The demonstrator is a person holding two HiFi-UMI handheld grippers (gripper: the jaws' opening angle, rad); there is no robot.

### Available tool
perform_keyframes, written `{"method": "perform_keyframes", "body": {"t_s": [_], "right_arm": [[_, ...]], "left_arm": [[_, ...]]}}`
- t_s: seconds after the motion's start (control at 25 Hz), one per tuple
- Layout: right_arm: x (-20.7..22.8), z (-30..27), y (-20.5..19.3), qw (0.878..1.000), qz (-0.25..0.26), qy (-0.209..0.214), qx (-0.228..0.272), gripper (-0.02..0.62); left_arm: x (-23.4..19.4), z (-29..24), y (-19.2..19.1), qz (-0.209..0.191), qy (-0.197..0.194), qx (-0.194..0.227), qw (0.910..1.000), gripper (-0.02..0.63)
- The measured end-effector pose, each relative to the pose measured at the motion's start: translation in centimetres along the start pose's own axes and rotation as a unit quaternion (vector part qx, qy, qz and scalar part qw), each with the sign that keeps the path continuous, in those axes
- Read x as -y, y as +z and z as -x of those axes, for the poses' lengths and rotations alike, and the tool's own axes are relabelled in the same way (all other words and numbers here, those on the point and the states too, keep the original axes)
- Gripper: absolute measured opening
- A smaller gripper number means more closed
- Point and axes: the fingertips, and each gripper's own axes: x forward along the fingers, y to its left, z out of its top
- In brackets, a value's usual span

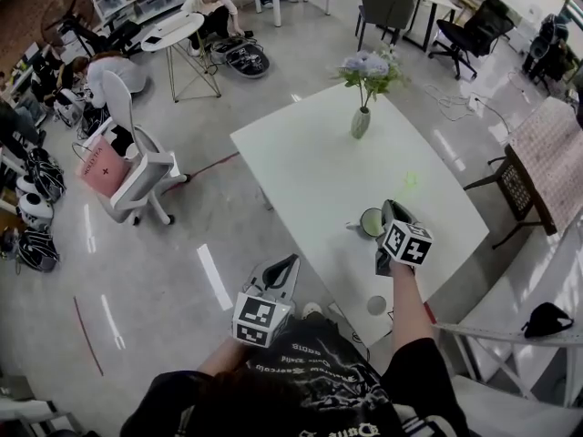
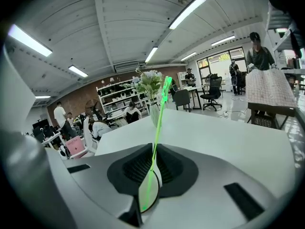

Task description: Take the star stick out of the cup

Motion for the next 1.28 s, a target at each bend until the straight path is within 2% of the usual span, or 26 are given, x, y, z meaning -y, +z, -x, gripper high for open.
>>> {"method": "perform_keyframes", "body": {"t_s": [0.44,0.6,0.84,0.96,1.28], "right_arm": [[-0.9,-0.7,0.6,1.000,-0.008,0.004,0.014,0.012],[-1.4,-0.2,1.0,1.000,-0.004,0.024,0.015,0.012],[-1.7,1.8,1.7,0.999,0.010,0.031,0.036,0.012],[-2.5,3.3,2.6,0.997,0.031,0.036,0.056,0.012],[-4.0,8.7,6.0,0.990,0.047,0.047,0.126,0.012]], "left_arm": [[-1.1,-0.1,-0.5,0.003,0.003,-0.002,1.0000,0.020],[-1.3,0.3,-0.4,0.005,0.006,-0.002,1.0000,0.020],[-0.7,0.4,-0.6,0.012,0.000,0.000,0.9999,0.020],[-0.1,0.4,-0.6,0.024,-0.008,-0.001,0.9997,0.020],[1.8,0.6,-0.5,0.022,-0.039,0.002,0.9990,0.020]]}}
